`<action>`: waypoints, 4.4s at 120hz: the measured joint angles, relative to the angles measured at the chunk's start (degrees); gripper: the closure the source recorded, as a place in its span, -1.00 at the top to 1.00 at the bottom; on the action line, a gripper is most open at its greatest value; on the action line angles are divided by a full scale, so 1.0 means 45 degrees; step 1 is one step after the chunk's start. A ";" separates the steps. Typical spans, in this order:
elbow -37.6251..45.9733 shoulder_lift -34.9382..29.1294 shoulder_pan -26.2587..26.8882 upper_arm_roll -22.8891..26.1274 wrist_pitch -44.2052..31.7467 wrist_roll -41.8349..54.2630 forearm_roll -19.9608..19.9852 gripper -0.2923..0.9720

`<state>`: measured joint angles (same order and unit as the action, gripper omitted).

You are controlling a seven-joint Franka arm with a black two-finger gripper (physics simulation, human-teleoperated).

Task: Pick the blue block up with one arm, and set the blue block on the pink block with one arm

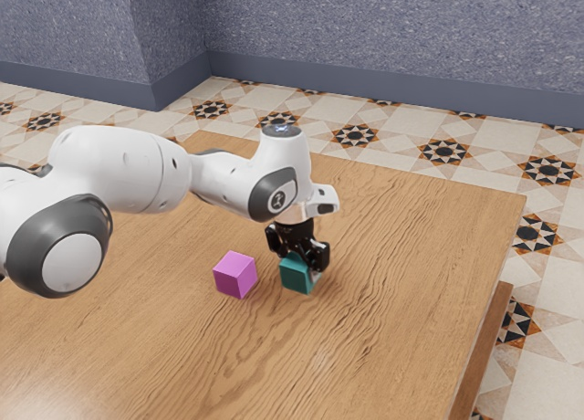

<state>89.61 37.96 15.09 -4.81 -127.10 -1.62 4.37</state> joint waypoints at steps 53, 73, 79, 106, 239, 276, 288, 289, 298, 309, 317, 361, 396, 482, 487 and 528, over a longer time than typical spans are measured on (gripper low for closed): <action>-0.0006 -0.0288 0.0061 -0.0025 0.0107 -0.0272 -0.0125 0.13; 0.0013 -0.0939 0.0116 -0.0025 0.0320 -0.0343 -0.0247 0.08; 0.0053 -0.1164 0.0121 -0.0025 0.0374 -0.0363 -0.0271 0.07; 0.1072 -0.2350 0.0118 -0.0082 0.0453 -0.0437 -0.0330 0.00; 0.5383 -0.5505 -0.0267 -0.1489 -0.0402 0.0670 -0.0421 -0.01; 0.5538 -0.5514 -0.0289 -0.1489 -0.0497 0.1054 -0.0815 -0.01; 0.5464 -0.5383 -0.0341 -0.1489 -0.0511 0.1251 -0.0848 -0.01; 0.5455 -0.5358 -0.0351 -0.1489 -0.0512 0.1267 -0.0848 -0.01; 0.5302 -0.5146 -0.0394 -0.1489 -0.0514 0.1401 -0.0840 -0.01; 0.4983 -0.4896 -0.0401 -0.1489 -0.0483 0.1545 -0.0823 -0.01; 0.4845 -0.4792 -0.0402 -0.1489 -0.0454 0.1636 -0.0800 -0.01; 0.4659 -0.4485 -0.0422 -0.1489 -0.0405 0.1957 -0.0537 -0.01; 0.4642 -0.4274 -0.0460 -0.1493 -0.0434 0.1982 -0.0150 -0.01; 0.4030 -0.4383 -0.0401 -0.1508 -0.0341 0.2257 -0.0400 0.46; 0.4001 -0.4604 -0.0360 -0.1508 -0.0288 0.2278 -0.0474 0.48; 0.3467 -0.7222 0.0098 -0.1328 0.1484 0.2353 -0.0447 0.53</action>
<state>105.21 5.46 15.53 -10.79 -120.42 8.97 2.36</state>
